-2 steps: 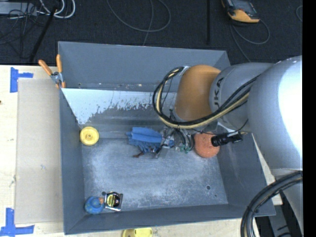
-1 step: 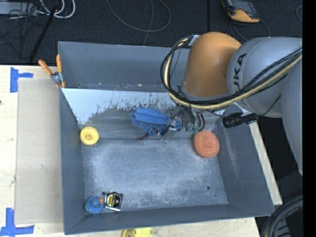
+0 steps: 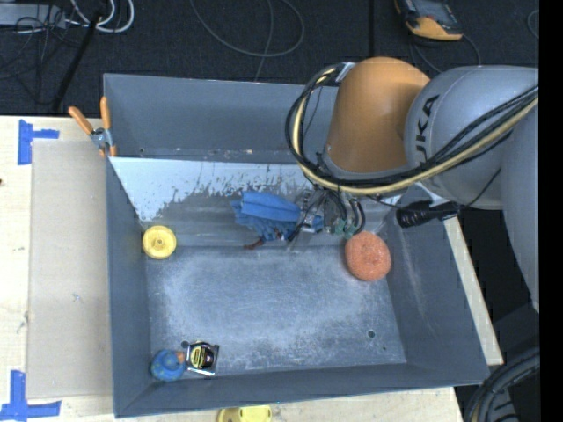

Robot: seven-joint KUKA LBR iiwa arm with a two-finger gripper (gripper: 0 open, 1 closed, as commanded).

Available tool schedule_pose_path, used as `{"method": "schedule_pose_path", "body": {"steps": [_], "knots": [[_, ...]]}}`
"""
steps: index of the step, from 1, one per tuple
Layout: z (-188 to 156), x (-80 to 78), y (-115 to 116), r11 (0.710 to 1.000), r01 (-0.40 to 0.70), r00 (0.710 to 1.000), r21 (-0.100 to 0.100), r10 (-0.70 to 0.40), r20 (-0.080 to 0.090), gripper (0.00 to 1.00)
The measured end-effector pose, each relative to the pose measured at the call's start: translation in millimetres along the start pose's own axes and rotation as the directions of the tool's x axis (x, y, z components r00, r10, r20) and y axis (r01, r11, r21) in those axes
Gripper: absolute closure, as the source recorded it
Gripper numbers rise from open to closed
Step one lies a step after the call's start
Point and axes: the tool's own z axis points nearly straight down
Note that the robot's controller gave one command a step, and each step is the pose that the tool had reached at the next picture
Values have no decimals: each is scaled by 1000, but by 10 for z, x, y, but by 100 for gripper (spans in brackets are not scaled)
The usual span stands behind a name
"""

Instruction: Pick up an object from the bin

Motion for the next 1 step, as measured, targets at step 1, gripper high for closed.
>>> {"method": "schedule_pose_path", "body": {"steps": [1], "knots": [[-535, 90, -98, 1000, -15, 1000, 0, 15, -4, 100]]}}
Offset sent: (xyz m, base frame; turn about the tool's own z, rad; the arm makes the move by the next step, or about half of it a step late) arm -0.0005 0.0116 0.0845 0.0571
